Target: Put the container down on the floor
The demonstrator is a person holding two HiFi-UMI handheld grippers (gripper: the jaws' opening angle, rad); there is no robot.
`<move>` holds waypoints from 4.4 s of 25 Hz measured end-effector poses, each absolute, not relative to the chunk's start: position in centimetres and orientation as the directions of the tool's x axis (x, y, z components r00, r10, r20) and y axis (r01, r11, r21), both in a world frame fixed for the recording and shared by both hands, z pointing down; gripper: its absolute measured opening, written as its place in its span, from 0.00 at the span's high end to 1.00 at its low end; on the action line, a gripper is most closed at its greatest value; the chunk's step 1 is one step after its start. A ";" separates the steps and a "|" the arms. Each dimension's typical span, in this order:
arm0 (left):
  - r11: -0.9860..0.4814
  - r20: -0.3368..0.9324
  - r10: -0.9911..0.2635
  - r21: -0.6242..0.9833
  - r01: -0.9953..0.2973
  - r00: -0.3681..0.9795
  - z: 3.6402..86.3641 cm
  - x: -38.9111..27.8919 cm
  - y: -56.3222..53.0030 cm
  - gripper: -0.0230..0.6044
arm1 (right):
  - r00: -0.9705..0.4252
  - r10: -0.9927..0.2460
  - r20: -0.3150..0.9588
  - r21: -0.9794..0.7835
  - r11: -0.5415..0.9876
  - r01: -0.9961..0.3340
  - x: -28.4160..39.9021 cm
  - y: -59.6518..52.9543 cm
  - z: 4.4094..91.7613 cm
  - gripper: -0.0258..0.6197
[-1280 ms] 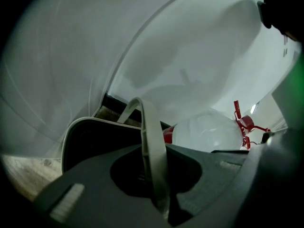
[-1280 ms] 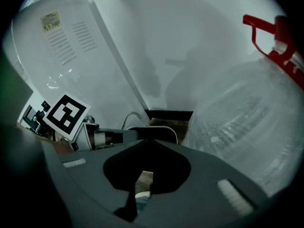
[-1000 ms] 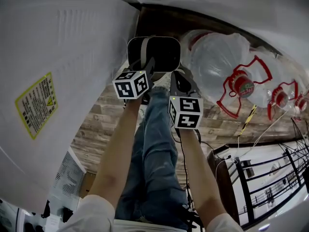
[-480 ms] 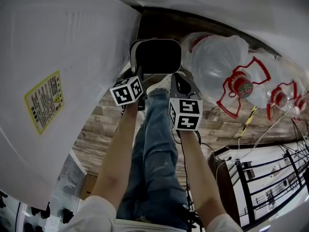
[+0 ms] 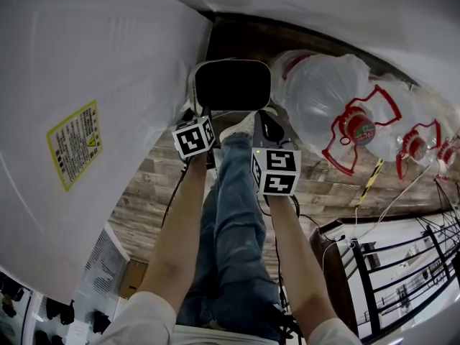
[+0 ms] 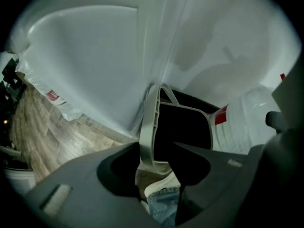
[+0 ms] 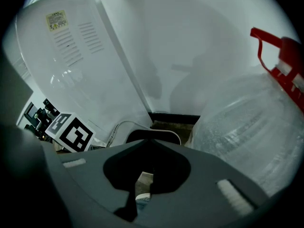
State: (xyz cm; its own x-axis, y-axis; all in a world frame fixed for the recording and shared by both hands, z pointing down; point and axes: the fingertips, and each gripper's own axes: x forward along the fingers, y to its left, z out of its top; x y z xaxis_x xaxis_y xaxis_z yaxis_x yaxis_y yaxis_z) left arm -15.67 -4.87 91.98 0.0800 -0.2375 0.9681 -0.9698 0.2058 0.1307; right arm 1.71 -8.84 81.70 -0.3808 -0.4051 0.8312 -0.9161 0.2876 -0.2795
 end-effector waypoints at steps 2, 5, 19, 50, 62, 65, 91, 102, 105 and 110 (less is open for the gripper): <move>0.207 0.975 -0.209 0.113 -0.972 0.069 92.0 -15.9 -4.1 0.68 | -0.379 -0.409 0.830 -0.279 0.285 -0.917 1.8 -8.9 81.4 0.92; 0.196 0.977 -0.202 0.105 -0.975 0.065 91.6 -15.9 -3.6 0.68 | -0.377 -0.413 0.829 -0.272 0.290 -0.917 1.8 -8.9 81.0 0.92; 0.120 0.967 -0.243 0.104 -0.987 0.072 85.7 -15.4 -4.1 0.72 | -0.377 -0.455 0.806 -0.222 0.358 -0.907 2.6 -9.3 75.4 0.92; -0.238 0.659 -0.644 0.309 -0.921 0.387 50.1 -10.6 -6.6 0.96 | -0.390 -0.681 0.619 -0.107 0.419 -0.901 4.7 -6.9 46.6 0.92; -0.364 0.426 -0.772 0.313 -0.878 0.471 36.4 -10.6 -6.7 0.96 | -0.354 -0.803 0.480 -0.027 0.389 -0.921 5.3 -5.9 36.7 0.92; -0.412 0.393 -0.782 0.257 -0.875 0.483 32.6 -10.8 -6.3 0.96 | -0.326 -0.833 0.448 -0.048 0.342 -0.939 5.1 -5.2 34.1 0.92; -0.396 0.260 -0.854 0.233 -0.888 0.450 24.2 -12.5 -3.8 0.96 | -0.262 -0.906 0.332 -0.032 0.266 -0.963 5.0 -0.8 27.3 0.92; -0.384 0.276 -0.855 0.231 -0.894 0.438 24.8 -12.8 -3.9 0.96 | -0.262 -0.902 0.344 -0.033 0.267 -0.963 5.1 -0.9 27.7 0.92; -0.374 0.285 -0.858 0.223 -0.900 0.427 25.0 -12.9 -3.8 0.96 | -0.261 -0.900 0.348 -0.034 0.266 -0.963 5.2 -0.8 27.9 0.92; -0.368 0.273 -0.863 0.236 -0.899 0.425 24.8 -12.8 -3.8 0.96 | -0.265 -0.897 0.353 -0.037 0.270 -0.962 5.3 -0.6 28.2 0.92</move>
State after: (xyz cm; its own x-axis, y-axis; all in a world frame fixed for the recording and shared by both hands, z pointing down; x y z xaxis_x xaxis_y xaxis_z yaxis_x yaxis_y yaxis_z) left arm -12.84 -3.80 24.81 0.4248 -0.8633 0.2725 -0.8994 -0.3682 0.2356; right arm 5.32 -0.64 28.19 -0.2652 -0.8972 0.3532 -0.9622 0.2700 -0.0366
